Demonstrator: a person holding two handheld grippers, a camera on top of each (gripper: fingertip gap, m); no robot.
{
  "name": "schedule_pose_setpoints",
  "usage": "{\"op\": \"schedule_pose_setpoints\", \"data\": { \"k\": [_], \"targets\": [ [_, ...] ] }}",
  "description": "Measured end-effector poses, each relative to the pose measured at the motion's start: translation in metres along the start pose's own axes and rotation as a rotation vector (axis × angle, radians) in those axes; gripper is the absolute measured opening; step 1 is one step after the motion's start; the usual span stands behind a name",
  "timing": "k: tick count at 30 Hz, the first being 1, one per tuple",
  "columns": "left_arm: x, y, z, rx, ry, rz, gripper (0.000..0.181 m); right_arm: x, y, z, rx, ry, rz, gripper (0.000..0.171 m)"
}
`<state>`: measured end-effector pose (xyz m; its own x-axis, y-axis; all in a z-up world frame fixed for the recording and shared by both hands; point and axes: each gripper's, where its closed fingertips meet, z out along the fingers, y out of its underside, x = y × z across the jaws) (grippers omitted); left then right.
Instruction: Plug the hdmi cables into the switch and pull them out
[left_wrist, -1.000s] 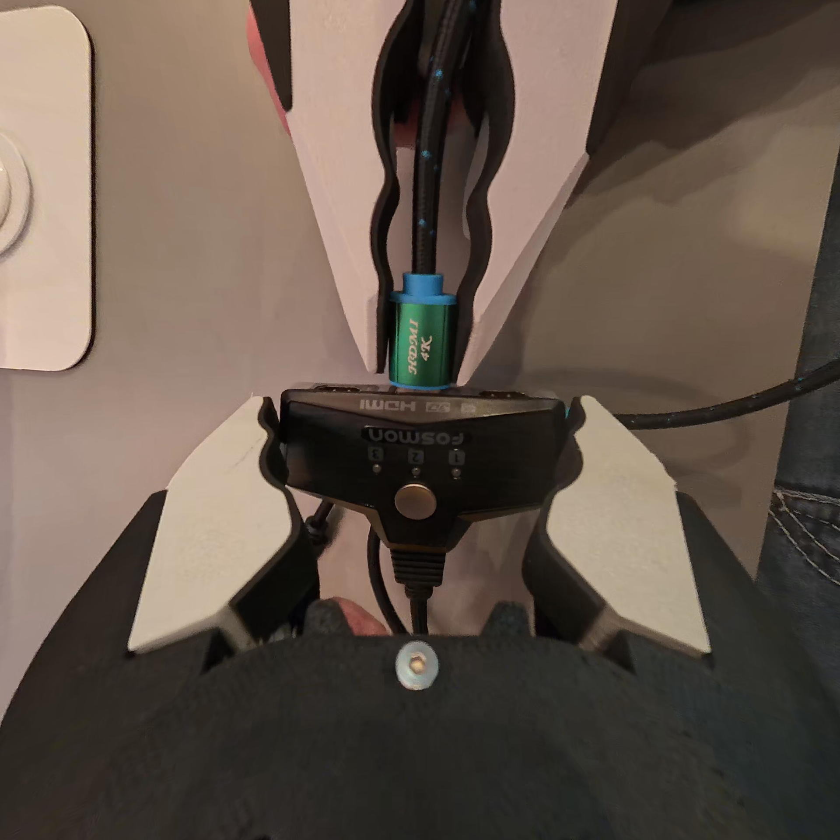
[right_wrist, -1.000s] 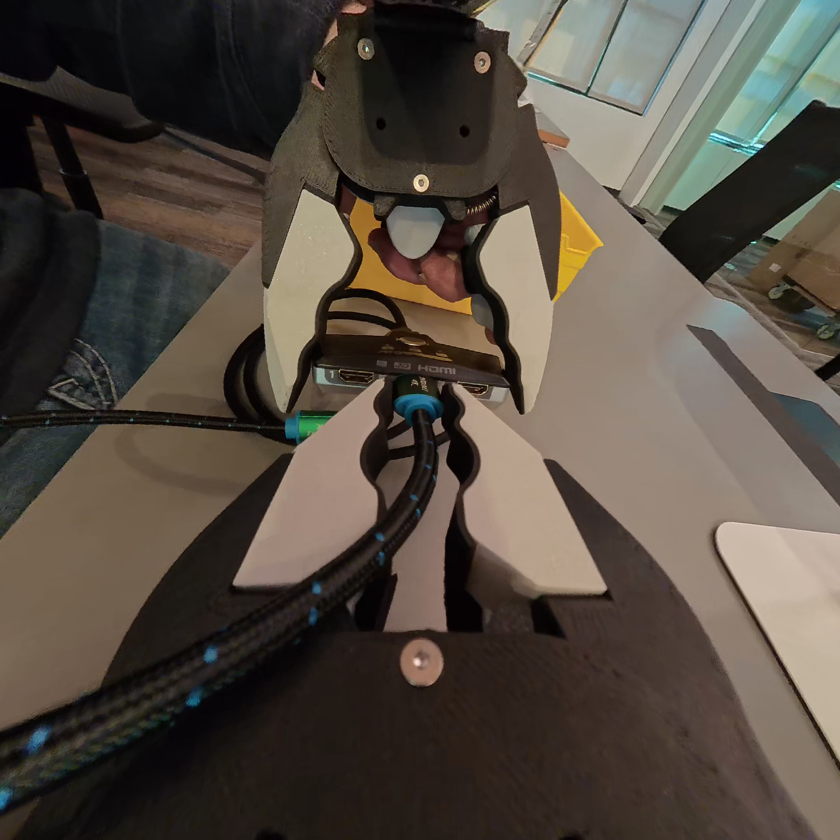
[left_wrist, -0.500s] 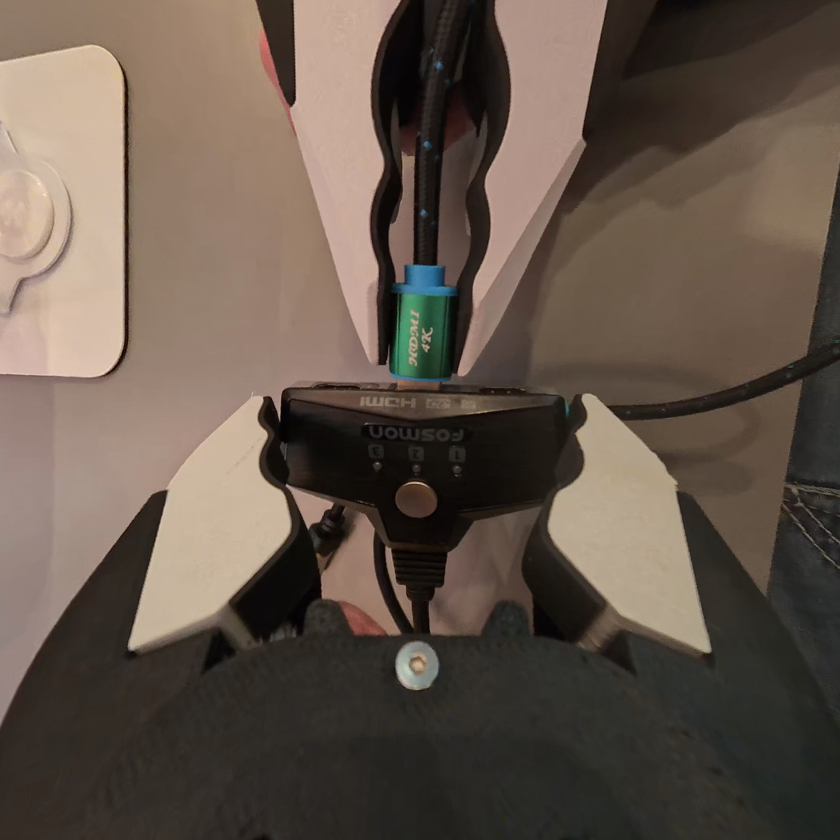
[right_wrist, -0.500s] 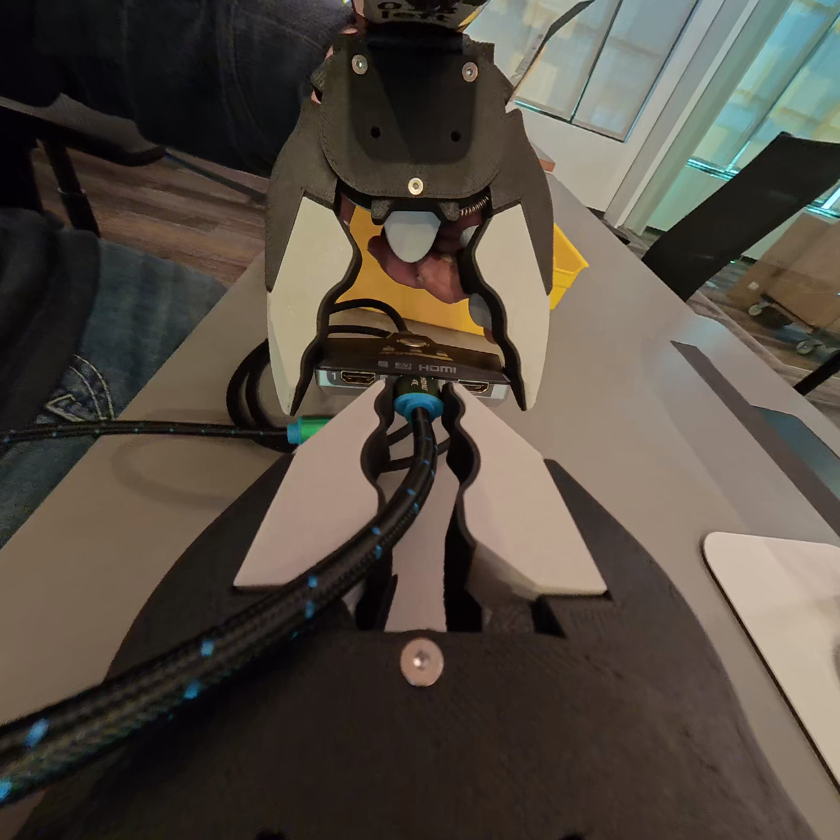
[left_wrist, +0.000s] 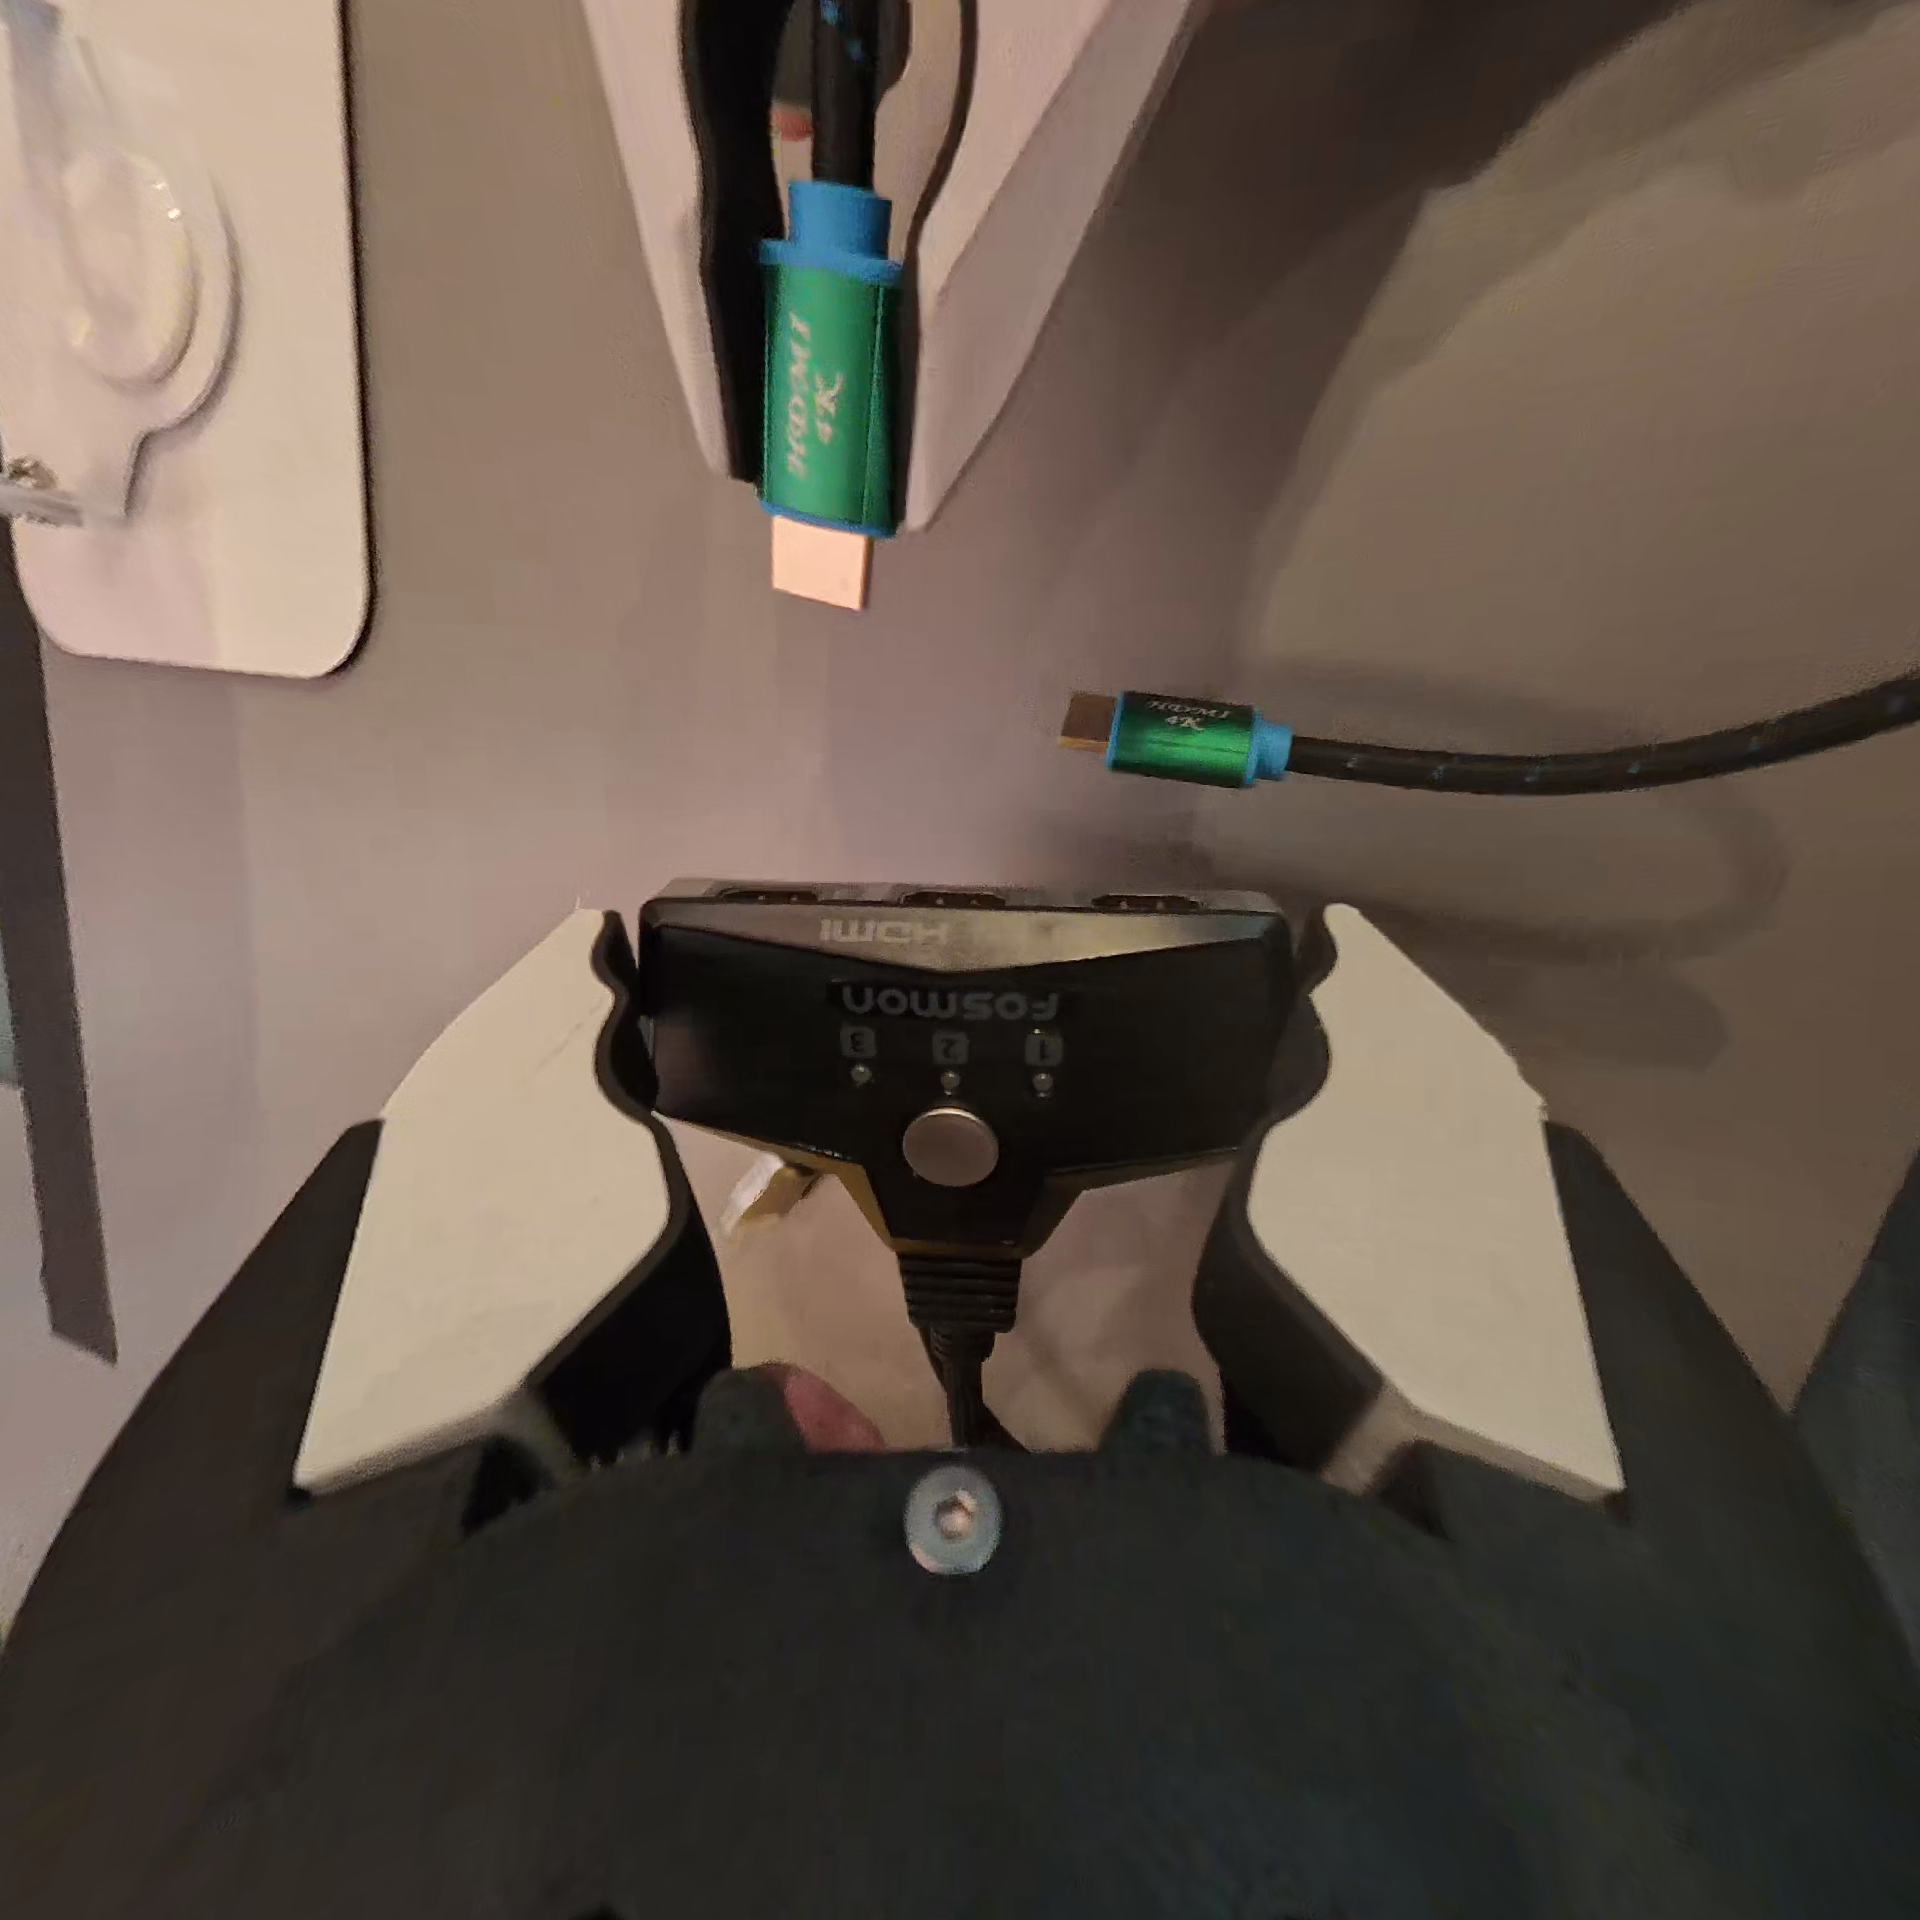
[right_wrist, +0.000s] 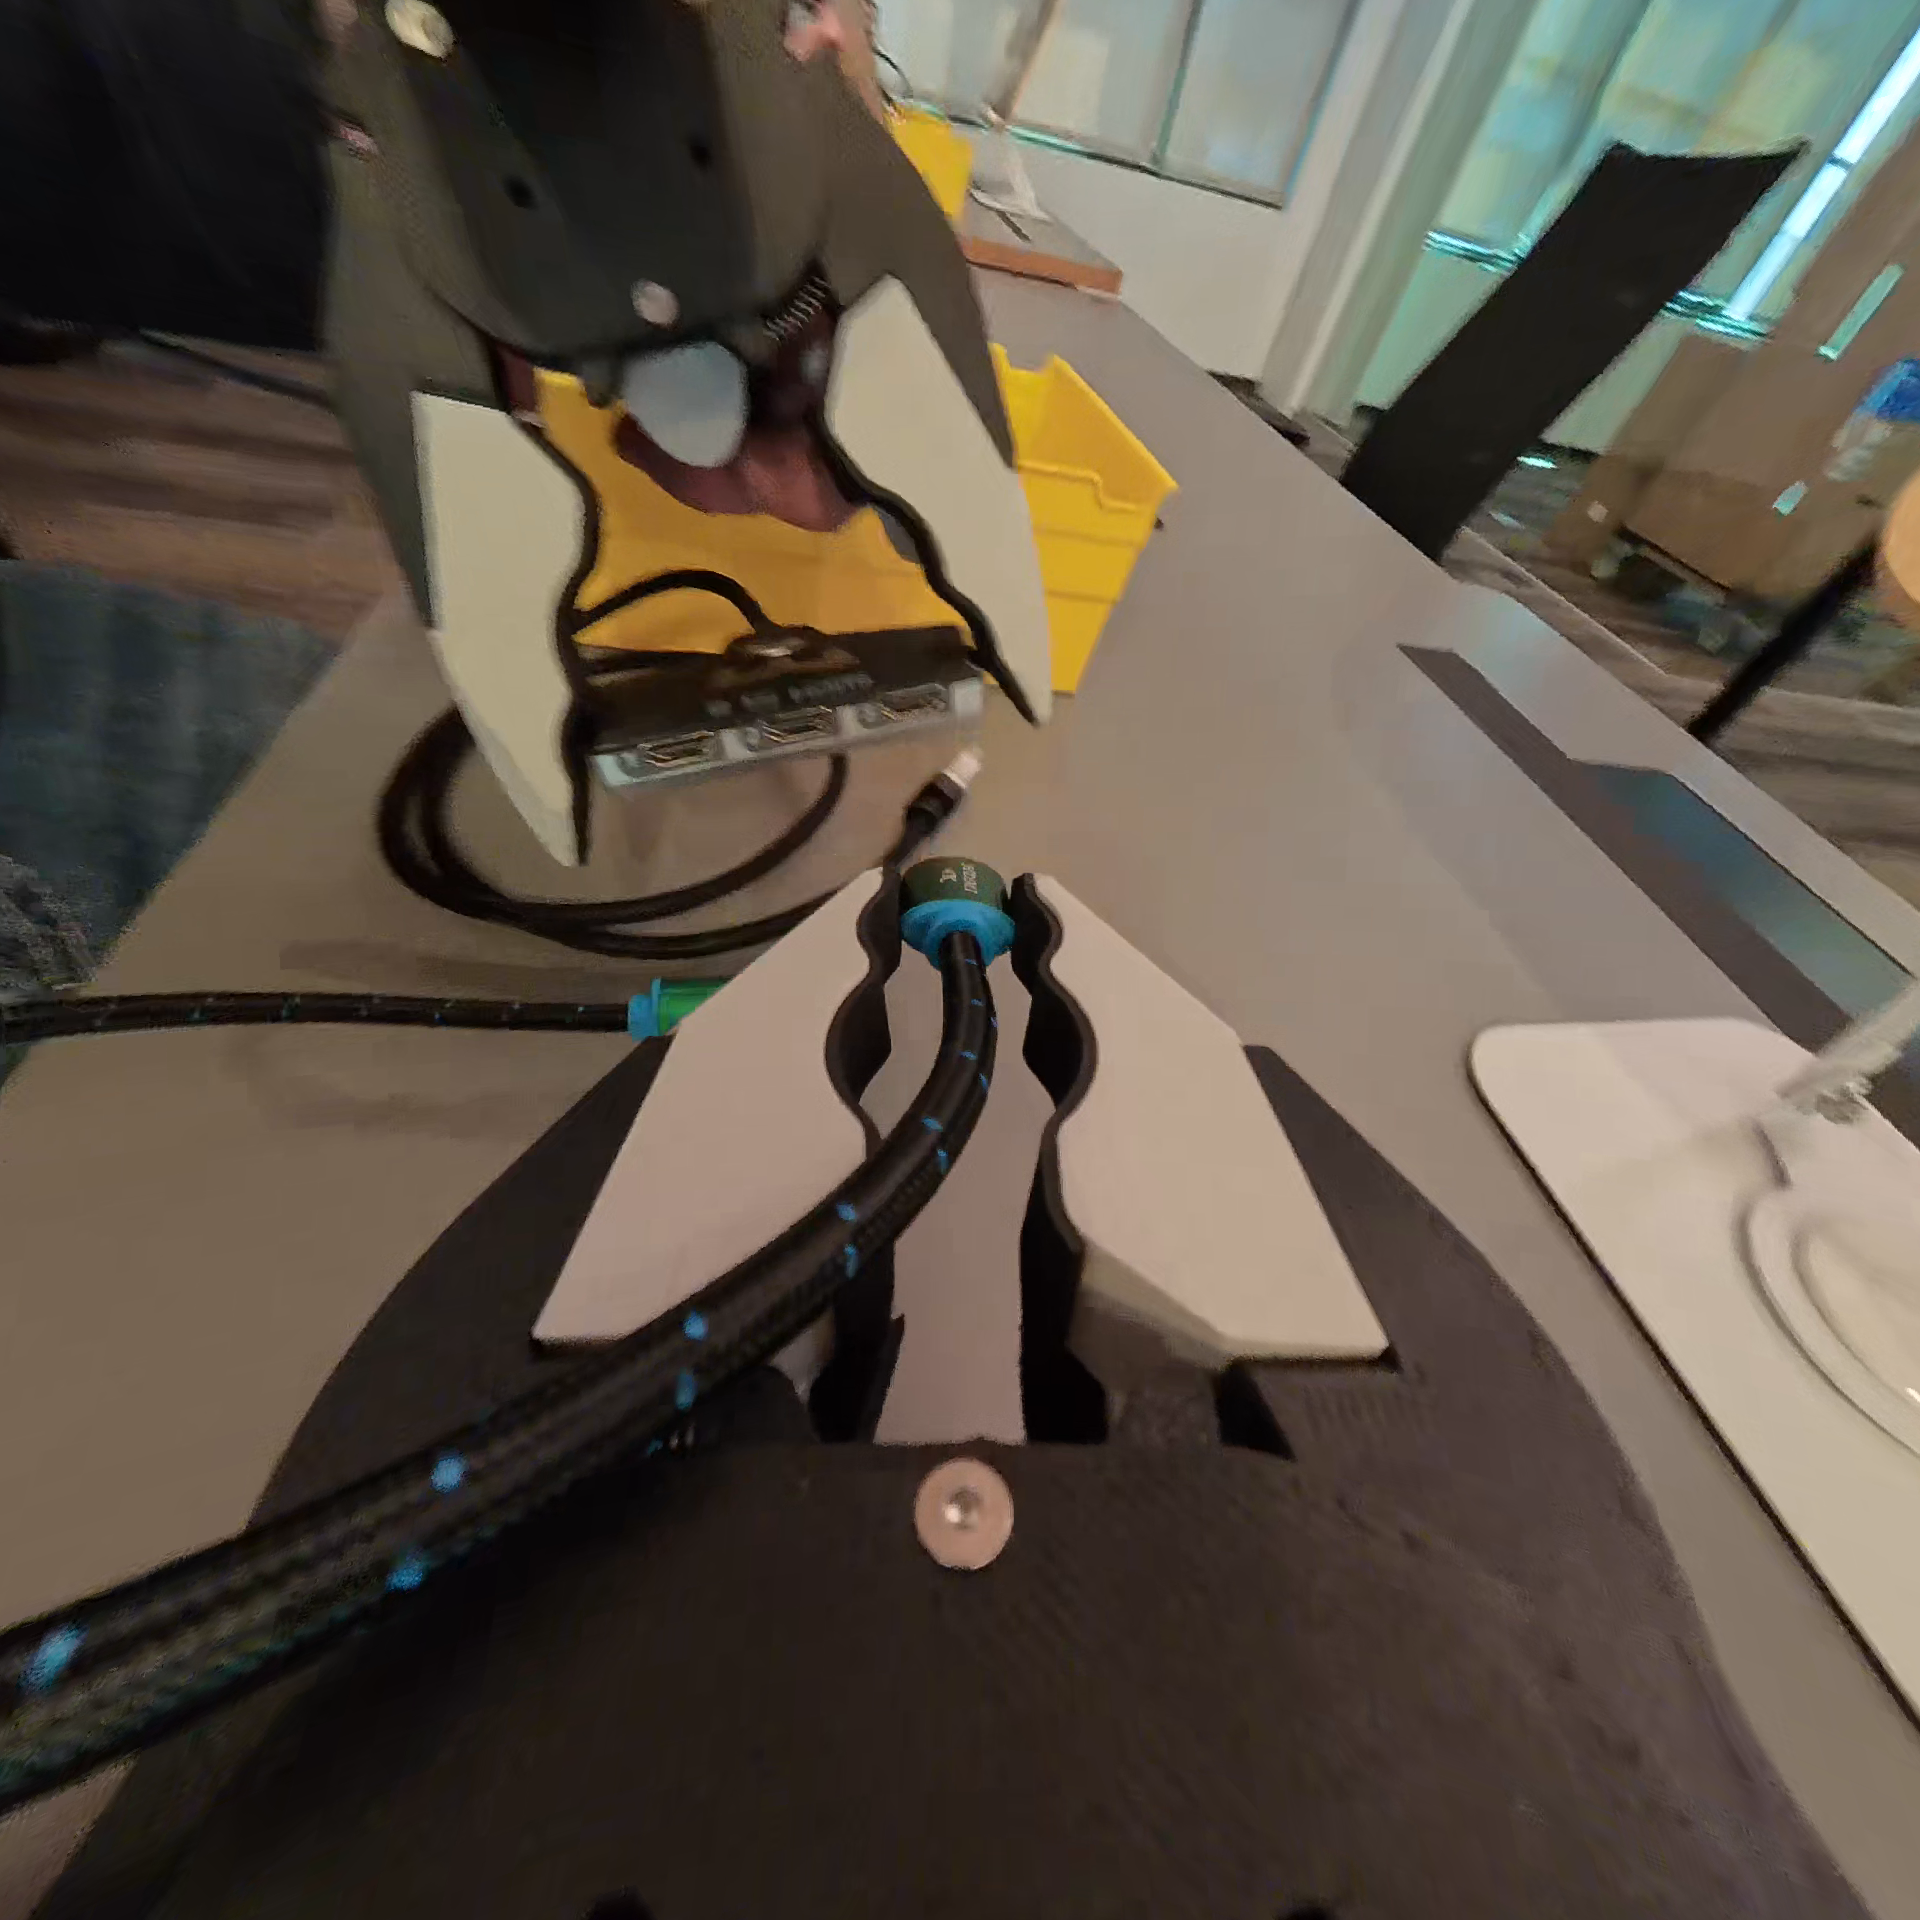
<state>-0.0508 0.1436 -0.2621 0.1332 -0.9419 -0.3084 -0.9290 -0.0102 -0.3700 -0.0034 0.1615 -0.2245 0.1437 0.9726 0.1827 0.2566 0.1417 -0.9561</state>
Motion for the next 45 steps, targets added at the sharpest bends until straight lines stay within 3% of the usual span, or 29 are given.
{"op": "schedule_pose_setpoints", "data": {
  "k": [6,11,15,21,26,31,34,38,42,45],
  "targets": [
    [0.000,0.007,-0.007,-0.029,-0.090,-0.063,0.116,0.030,-0.013,-0.012,-0.077,0.267,0.006,0.019],
    [0.001,0.008,-0.009,0.010,-0.105,-0.103,0.116,0.032,-0.052,-0.053,-0.223,0.439,-0.110,0.019],
    [0.004,0.010,-0.005,0.018,-0.103,-0.112,0.116,0.050,-0.091,-0.126,-0.297,0.615,-0.157,0.019],
    [0.010,0.015,-0.001,0.034,-0.093,-0.136,0.116,0.074,-0.107,-0.291,-0.525,0.947,-0.195,0.019],
    [0.007,0.020,-0.001,0.031,-0.100,-0.162,0.116,0.060,-0.064,-0.421,-1.043,1.074,-0.150,0.019],
    [0.009,0.018,0.001,0.030,-0.097,-0.155,0.116,0.045,0.004,-0.490,-1.430,1.009,-0.001,0.019],
    [0.010,0.018,0.002,0.027,-0.097,-0.153,0.116,0.041,0.053,-0.503,-1.612,0.908,0.079,0.019],
    [0.012,0.019,0.003,0.022,-0.090,-0.157,0.116,0.035,0.109,-0.491,-1.761,0.723,0.127,0.019],
    [0.015,0.021,0.007,0.013,-0.082,-0.156,0.116,0.031,0.143,-0.478,-1.825,0.592,0.164,0.022],
    [0.017,0.022,0.010,0.008,-0.072,-0.157,0.116,0.033,0.147,-0.474,-1.809,0.568,0.170,0.038]
  ]
}}
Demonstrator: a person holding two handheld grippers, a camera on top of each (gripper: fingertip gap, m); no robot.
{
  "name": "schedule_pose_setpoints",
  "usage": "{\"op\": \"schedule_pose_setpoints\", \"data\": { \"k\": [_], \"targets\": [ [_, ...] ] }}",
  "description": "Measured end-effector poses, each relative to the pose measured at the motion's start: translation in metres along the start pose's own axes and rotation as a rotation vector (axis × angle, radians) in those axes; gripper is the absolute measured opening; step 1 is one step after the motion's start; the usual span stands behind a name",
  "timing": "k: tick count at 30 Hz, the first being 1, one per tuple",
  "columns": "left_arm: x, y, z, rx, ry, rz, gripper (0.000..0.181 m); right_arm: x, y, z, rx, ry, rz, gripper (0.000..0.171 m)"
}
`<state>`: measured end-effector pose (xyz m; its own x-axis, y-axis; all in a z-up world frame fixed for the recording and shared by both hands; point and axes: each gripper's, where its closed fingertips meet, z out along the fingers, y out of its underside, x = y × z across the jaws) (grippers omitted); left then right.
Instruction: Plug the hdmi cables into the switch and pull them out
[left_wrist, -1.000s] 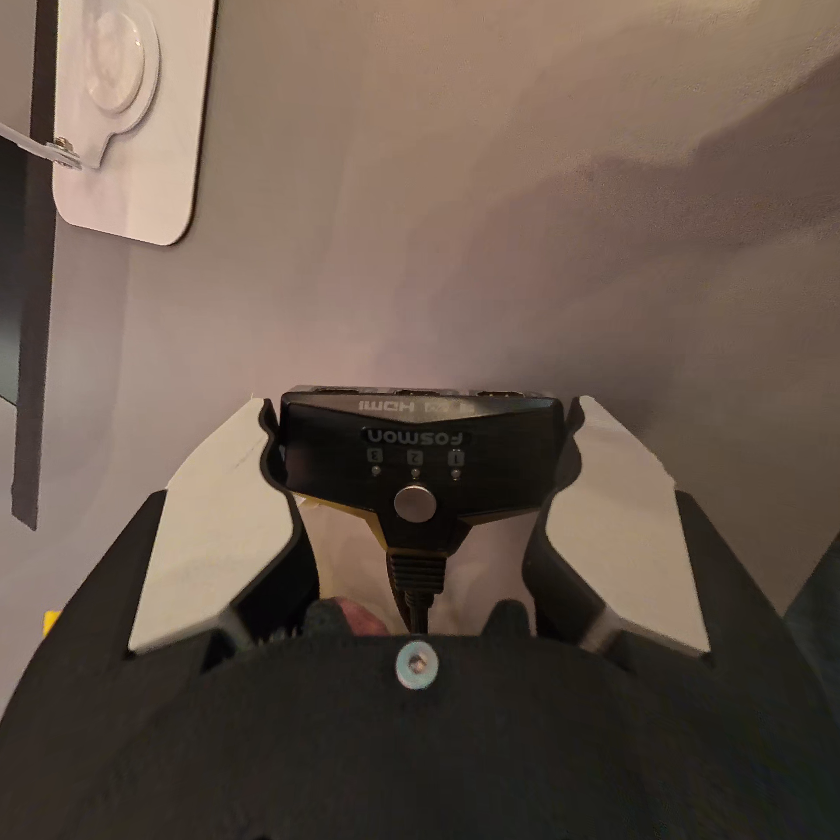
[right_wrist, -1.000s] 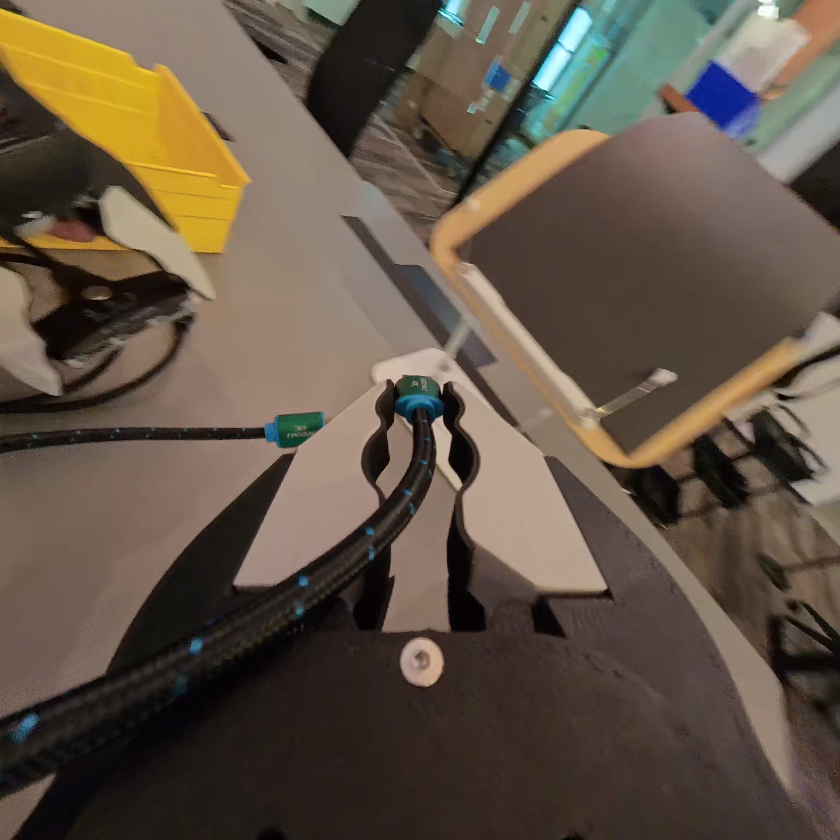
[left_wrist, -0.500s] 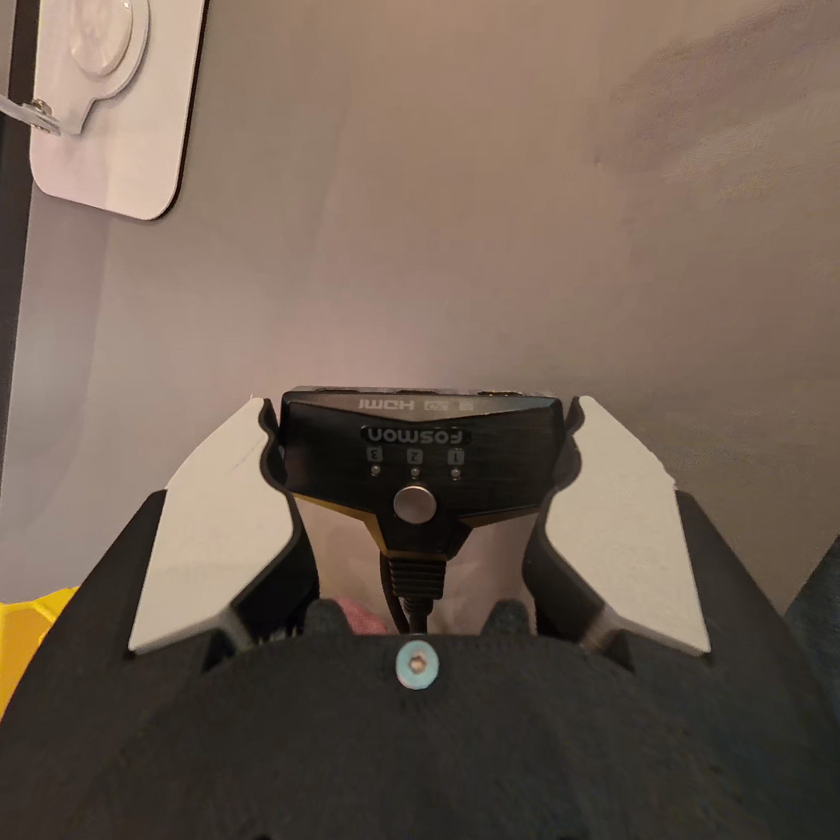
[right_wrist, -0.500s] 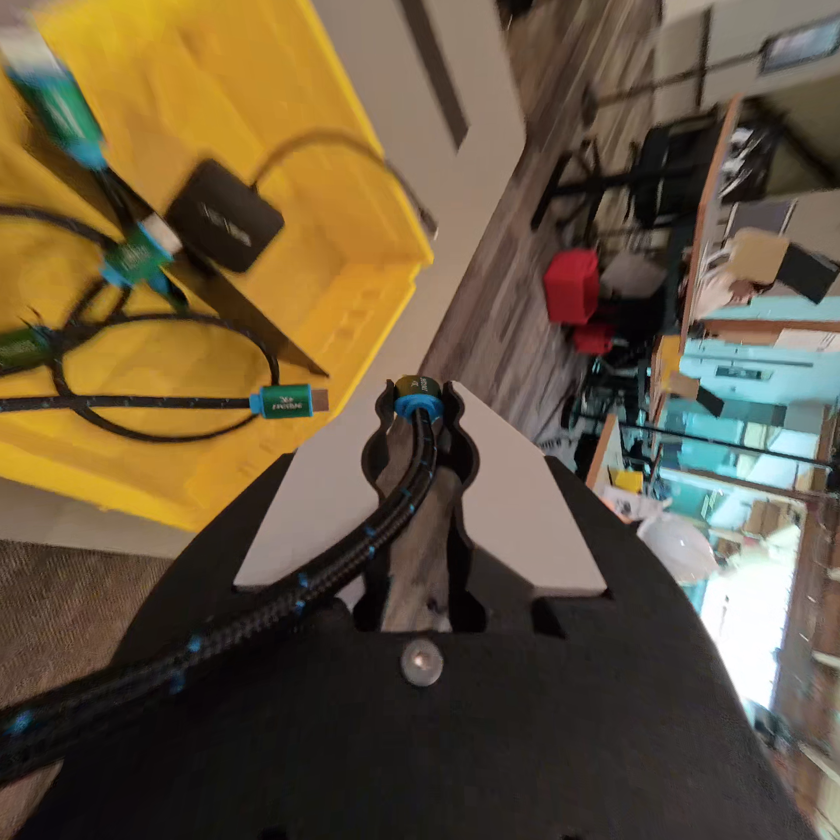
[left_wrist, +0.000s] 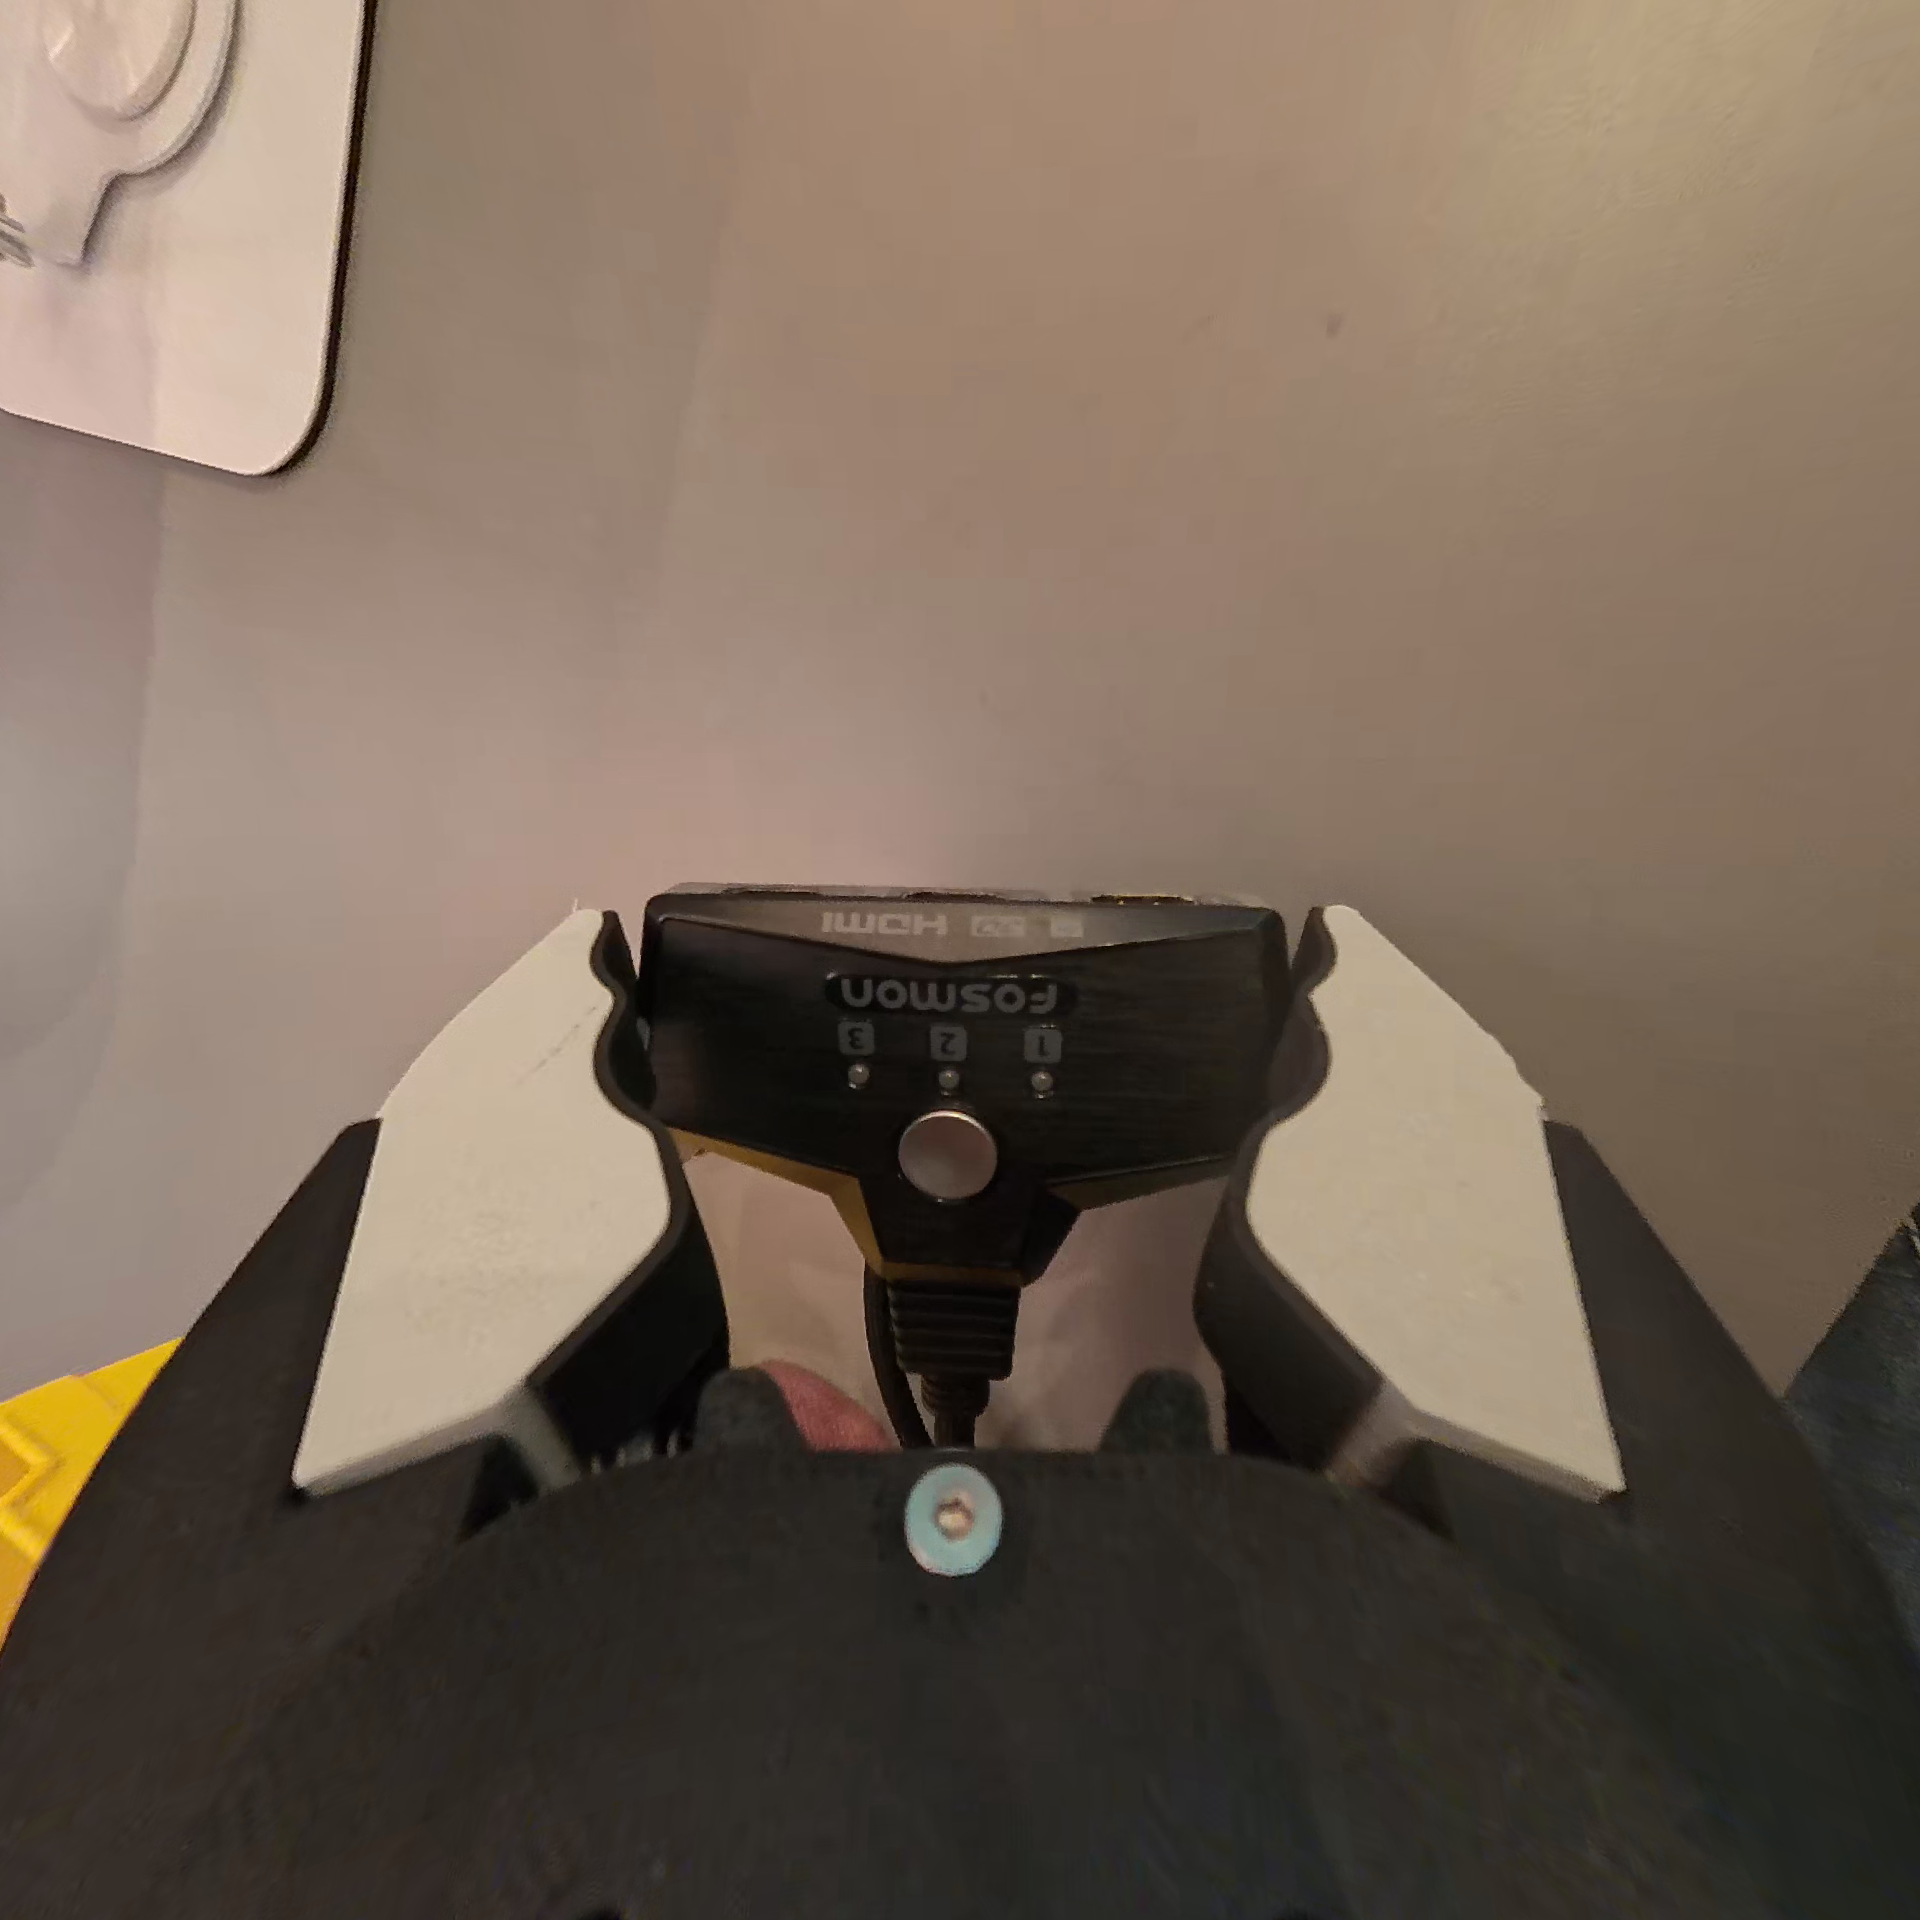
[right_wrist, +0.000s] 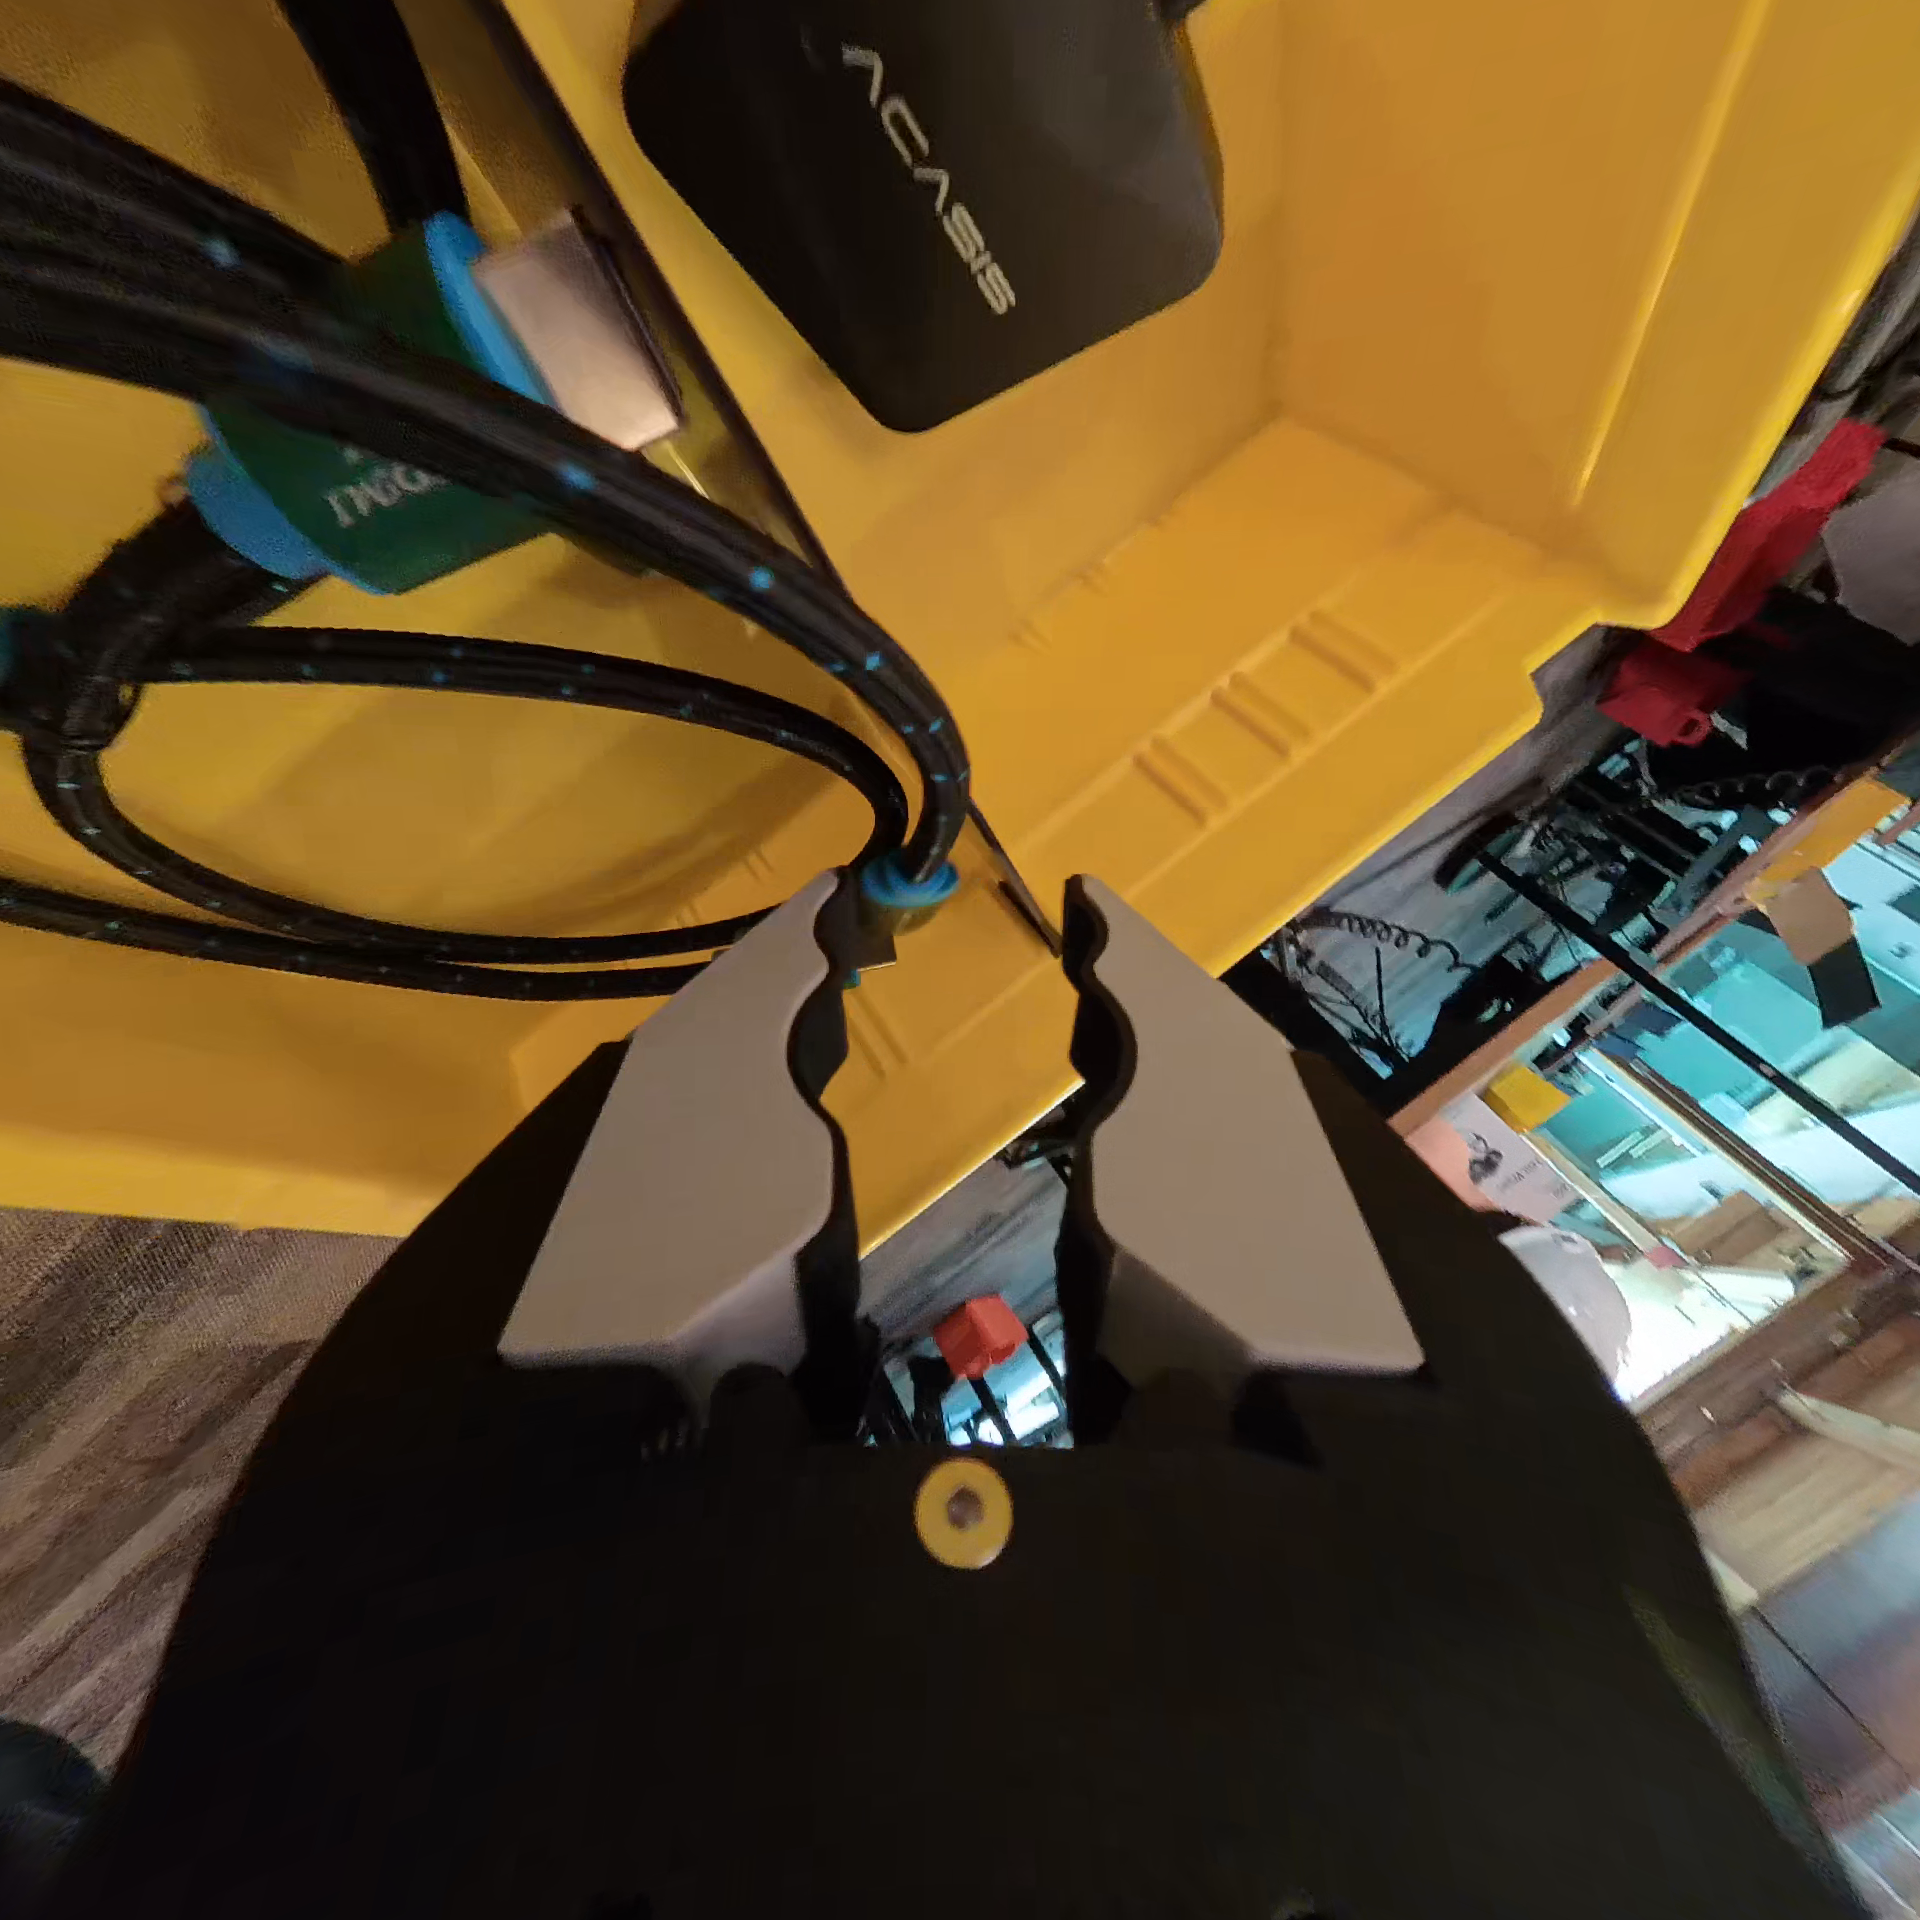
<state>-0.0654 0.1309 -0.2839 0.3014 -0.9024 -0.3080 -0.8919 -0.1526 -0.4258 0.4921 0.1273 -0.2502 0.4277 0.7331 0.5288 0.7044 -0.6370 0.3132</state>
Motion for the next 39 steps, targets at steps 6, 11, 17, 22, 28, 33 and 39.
{"op": "schedule_pose_setpoints", "data": {
  "k": [6,11,17,22,28,33,39],
  "targets": [
    [-0.002,-0.001,0.002,0.012,-0.005,-0.007,0.116,0.013,-0.002,-0.034,0.112,0.046,0.041,0.048],
    [-0.009,-0.022,-0.010,0.113,-0.057,0.022,0.116,0.007,-0.072,-0.137,0.573,0.130,0.121,0.042],
    [-0.009,-0.056,-0.032,0.232,-0.165,0.132,0.116,-0.126,-0.221,-0.296,1.258,-0.160,-0.035,0.044],
    [-0.002,-0.078,-0.046,0.283,-0.296,0.262,0.116,-0.201,-0.313,-0.348,1.475,-0.707,0.036,0.052],
    [0.006,-0.088,-0.050,0.258,-0.428,0.417,0.116,-0.222,-0.344,-0.352,1.473,-0.962,0.056,0.027],
    [-0.003,-0.095,-0.063,0.220,-0.538,0.457,0.125,-0.195,-0.329,-0.349,1.517,-0.852,0.094,0.022],
    [-0.022,-0.110,-0.113,0.336,-0.638,0.365,0.120,-0.105,-0.269,-0.360,1.626,-0.599,0.183,0.019]
  ]
}}
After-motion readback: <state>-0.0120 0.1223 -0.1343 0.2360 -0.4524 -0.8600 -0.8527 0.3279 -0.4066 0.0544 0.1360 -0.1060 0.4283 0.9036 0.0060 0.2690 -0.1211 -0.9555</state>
